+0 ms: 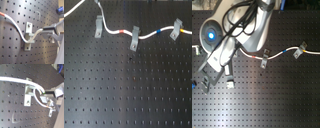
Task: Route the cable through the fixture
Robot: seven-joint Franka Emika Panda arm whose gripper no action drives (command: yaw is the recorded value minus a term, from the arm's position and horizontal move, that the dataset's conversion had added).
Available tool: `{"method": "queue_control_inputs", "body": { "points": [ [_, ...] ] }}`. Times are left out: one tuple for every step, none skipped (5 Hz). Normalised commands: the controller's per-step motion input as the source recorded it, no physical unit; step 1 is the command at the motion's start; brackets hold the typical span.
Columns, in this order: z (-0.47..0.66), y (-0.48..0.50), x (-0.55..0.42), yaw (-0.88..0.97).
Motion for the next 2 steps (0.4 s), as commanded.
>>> {"method": "queue_control_inputs", "body": {
  "points": [
    [0.02,0.487,0.153,0.18],
    [0.14,0.472,0.213,0.25]
  ]
}}
